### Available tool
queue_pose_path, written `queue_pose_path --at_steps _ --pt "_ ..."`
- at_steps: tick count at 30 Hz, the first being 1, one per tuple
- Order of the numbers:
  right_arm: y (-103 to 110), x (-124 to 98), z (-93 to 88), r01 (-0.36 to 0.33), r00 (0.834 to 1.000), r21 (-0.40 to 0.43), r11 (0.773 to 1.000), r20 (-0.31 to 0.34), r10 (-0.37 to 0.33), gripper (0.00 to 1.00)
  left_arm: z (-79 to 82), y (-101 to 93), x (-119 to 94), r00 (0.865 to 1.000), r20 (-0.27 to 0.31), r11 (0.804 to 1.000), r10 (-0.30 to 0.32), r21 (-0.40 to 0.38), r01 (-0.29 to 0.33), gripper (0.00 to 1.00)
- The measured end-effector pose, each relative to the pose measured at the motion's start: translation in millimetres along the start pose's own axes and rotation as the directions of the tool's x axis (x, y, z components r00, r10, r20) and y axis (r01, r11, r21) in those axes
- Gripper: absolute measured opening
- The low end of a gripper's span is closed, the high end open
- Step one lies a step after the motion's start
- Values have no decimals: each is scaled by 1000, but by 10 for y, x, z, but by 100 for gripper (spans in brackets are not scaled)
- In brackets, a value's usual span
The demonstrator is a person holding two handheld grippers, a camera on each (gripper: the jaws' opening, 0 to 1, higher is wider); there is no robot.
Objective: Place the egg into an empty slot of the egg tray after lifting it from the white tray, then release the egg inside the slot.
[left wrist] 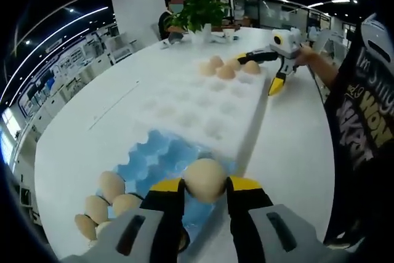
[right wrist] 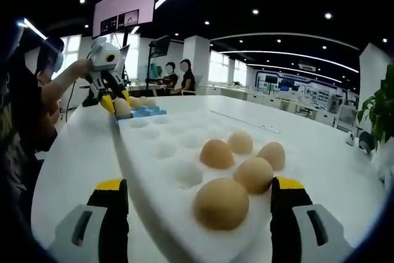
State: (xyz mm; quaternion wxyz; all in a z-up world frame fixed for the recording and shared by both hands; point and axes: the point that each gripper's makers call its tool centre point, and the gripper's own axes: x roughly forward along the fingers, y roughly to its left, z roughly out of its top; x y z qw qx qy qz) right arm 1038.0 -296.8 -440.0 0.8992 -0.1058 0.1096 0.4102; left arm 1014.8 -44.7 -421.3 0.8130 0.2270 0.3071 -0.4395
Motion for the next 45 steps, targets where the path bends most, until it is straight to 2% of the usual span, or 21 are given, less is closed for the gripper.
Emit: queue_pose_path --at_steps 6,9,15,16,17,19,20,23,40,45 --pt "2 1 -5 0 1000 -6 1000 1 0 100 -50 54 -56 1000 -21 1000 24 -8 -24 27" --pt "2 2 -5 0 1000 -7 1000 2 0 100 -123 106 -76 997 -65 999 52 9 -51 27" --pt "-1 1 -5 -3 1000 -6 1000 6 3 100 -231 133 -51 991 -123 998 59 20 -57 27" --pt "-2 1 -4 -3 1000 -5 1000 8 3 100 -200 130 -47 993 -108 998 57 11 -56 27" --pt "-3 0 -5 -3 1000 -6 1000 8 3 100 -214 146 -40 991 -120 998 66 23 -63 27" --pt "-3 0 -7 -3 1000 -7 1000 7 3 100 -282 227 -70 977 -184 993 109 73 -97 27" --pt "-4 -1 -7 -3 1000 -7 1000 8 3 100 -257 185 -31 981 -174 996 83 51 -75 27" --pt "-4 -4 -6 -4 1000 -6 1000 8 4 100 -223 181 14 983 -169 997 70 57 -61 27" --pt "-6 -15 1 -7 1000 -5 1000 16 7 100 -211 176 2 980 -188 997 60 68 -48 26" --pt "-5 -17 2 -6 1000 -5 1000 14 7 100 -181 203 -31 982 -172 996 72 72 -61 30"
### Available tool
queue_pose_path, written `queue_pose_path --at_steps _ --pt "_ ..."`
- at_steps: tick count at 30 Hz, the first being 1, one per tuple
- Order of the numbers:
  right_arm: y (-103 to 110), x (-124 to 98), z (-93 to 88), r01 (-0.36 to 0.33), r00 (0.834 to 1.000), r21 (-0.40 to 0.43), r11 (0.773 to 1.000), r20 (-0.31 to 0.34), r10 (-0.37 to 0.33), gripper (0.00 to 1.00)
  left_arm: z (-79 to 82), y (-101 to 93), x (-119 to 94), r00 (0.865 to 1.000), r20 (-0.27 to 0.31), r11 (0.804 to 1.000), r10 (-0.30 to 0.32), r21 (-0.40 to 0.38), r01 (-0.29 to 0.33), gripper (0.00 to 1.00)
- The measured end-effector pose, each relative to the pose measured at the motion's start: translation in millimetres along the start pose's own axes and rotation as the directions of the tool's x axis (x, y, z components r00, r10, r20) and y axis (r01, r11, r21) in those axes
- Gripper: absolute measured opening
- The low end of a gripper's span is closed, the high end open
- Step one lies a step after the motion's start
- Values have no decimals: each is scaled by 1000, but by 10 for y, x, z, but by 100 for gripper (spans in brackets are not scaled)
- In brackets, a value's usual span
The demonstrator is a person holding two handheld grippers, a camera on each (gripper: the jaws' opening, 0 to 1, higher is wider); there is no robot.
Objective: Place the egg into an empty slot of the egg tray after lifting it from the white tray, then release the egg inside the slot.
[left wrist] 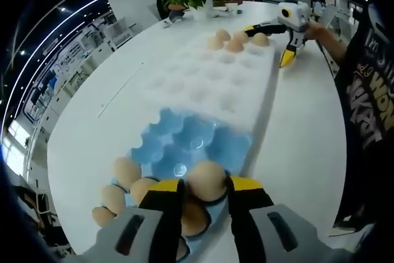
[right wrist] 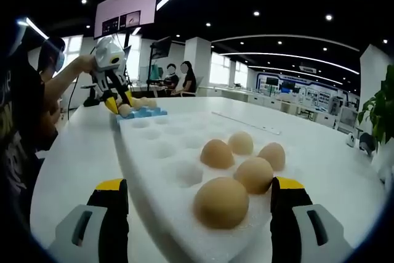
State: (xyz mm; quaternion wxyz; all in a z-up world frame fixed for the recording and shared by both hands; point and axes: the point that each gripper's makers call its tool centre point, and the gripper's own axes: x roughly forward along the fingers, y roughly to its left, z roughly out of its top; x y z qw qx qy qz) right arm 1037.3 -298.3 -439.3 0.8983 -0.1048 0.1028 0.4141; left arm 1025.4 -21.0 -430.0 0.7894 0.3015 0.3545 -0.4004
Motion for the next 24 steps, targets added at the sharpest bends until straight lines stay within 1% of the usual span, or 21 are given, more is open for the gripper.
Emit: queue_pose_path --at_steps 3,6,9,11,14,15,16,21,24 --pt "0 0 2 0 1000 3 1000 0 0 100 33 10 -28 1000 17 1000 0 -4 0 30" --pt "0 0 3 0 1000 2 1000 -1 0 100 47 22 -40 1000 20 1000 9 -7 -9 32" --pt "0 -2 4 0 1000 3 1000 1 0 100 101 16 -76 999 42 1000 8 -13 -8 33" --pt "-1 -2 5 1 1000 3 1000 1 -1 100 204 13 -116 996 86 999 14 -35 -11 34" --pt "-1 -1 1 1 1000 -2 1000 -1 -1 100 320 18 -167 992 122 999 29 -32 -25 35" --pt "-1 -1 2 1 1000 0 1000 0 -1 100 350 4 -171 991 134 999 22 -36 -18 35" --pt "-1 -1 4 1 1000 2 1000 1 -1 100 393 -32 -171 988 154 999 4 -44 3 35" --pt "-2 2 2 2 1000 0 1000 -1 -2 100 469 -105 -133 987 158 999 -4 -31 9 37" --pt "-4 3 6 0 1000 4 1000 0 0 100 568 -154 -142 982 190 999 -13 -30 19 37"
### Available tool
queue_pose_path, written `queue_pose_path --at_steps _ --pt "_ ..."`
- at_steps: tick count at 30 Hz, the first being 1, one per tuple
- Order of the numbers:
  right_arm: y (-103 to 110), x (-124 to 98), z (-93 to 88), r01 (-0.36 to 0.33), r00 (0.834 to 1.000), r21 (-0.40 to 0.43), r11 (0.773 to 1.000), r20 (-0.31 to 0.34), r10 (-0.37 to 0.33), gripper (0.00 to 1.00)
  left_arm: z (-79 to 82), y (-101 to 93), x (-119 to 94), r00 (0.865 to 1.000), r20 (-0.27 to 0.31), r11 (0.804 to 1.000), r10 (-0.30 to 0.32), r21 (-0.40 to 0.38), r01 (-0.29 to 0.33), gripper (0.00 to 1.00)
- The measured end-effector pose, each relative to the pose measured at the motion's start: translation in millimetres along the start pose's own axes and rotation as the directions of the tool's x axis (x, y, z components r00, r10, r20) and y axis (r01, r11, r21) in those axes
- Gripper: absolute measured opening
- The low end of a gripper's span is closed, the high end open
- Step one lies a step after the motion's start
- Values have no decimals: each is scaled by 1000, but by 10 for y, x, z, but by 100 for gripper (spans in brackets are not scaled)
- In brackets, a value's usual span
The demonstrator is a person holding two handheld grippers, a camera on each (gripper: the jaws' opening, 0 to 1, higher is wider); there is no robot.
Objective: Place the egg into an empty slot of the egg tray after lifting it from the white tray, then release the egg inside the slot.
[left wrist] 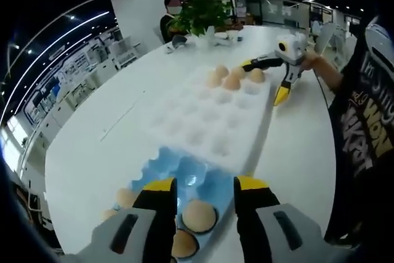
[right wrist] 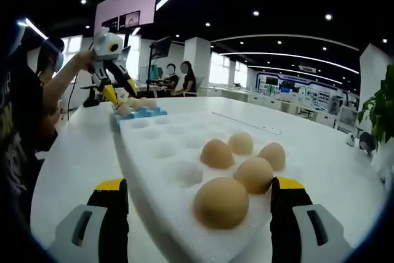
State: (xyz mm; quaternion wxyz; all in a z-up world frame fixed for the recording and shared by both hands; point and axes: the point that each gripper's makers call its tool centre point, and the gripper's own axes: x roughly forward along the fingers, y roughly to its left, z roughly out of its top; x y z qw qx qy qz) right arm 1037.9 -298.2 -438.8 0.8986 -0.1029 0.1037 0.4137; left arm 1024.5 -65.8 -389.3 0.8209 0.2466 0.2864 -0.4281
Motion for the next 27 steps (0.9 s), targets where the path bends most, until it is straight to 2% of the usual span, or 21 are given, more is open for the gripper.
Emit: queue_pose_path --at_steps 8,14,23,27 --pt "3 1 1 -2 1000 0 1000 -2 2 100 217 -125 59 997 73 1000 -23 7 23 41" --pt "8 1 1 -3 1000 -2 1000 -4 3 100 344 -175 159 995 96 999 -37 -16 39 50" --pt "6 3 10 -2 1000 13 1000 -3 2 100 579 -375 395 988 117 995 -99 25 97 51" --pt "4 3 8 -2 1000 15 1000 -5 2 100 634 -435 497 986 114 993 -119 33 116 53"
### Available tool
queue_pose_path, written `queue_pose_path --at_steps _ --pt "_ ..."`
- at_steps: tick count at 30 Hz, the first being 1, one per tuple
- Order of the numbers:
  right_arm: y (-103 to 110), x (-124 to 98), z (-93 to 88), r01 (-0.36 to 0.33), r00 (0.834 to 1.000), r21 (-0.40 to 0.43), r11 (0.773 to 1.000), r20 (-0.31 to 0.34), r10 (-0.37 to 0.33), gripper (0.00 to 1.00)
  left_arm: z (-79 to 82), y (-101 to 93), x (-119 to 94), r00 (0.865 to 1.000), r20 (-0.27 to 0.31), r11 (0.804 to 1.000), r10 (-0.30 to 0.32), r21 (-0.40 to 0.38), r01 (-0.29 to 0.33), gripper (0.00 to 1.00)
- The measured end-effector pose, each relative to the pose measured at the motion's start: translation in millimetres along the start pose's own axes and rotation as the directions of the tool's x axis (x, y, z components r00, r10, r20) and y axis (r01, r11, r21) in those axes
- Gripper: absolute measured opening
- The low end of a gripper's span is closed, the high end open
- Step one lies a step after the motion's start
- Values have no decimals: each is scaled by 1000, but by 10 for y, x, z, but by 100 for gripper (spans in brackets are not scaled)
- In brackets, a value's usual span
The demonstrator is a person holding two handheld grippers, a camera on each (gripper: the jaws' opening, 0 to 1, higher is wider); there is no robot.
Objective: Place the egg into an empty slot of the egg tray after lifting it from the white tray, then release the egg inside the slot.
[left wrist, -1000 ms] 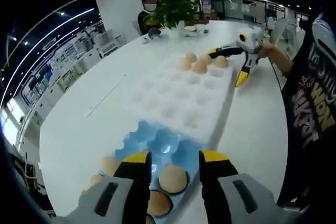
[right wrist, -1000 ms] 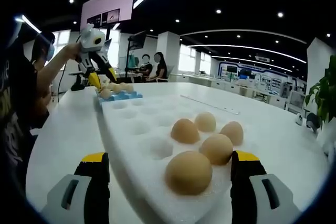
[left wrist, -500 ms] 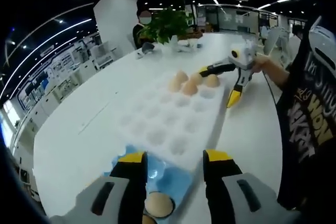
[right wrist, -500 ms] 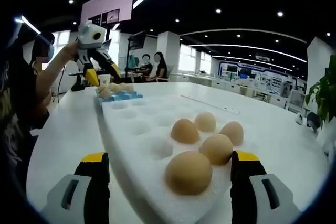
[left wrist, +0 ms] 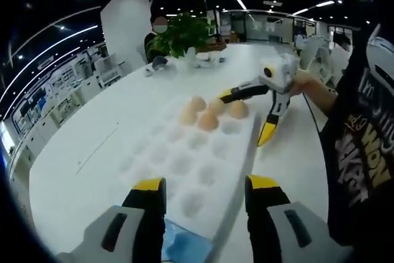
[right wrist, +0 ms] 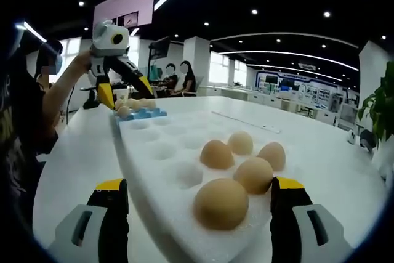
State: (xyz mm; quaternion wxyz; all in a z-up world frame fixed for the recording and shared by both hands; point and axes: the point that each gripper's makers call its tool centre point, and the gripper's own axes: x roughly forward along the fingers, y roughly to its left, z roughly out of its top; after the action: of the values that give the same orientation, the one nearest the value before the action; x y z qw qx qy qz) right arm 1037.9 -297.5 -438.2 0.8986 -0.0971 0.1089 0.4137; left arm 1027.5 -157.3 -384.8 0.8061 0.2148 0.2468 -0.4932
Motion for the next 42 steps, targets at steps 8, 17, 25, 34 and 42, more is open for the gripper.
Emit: queue_pose_path --at_steps 8,17,25,34,42 --pt "-8 2 4 3 1000 7 1000 4 -3 100 144 -184 236 998 -5 998 -57 32 58 57" --pt "-20 3 8 3 1000 11 1000 9 -3 100 306 -319 463 996 -5 995 -92 40 92 61" --pt "-26 7 1 6 1000 6 1000 16 -6 100 379 -425 611 992 2 992 -125 35 125 61" --pt "-42 17 -7 18 1000 -5 1000 21 -18 100 466 -460 789 990 8 990 -141 19 140 62" --pt "-55 21 -1 20 999 0 1000 29 -20 100 561 -351 935 993 11 993 -113 -15 114 61"
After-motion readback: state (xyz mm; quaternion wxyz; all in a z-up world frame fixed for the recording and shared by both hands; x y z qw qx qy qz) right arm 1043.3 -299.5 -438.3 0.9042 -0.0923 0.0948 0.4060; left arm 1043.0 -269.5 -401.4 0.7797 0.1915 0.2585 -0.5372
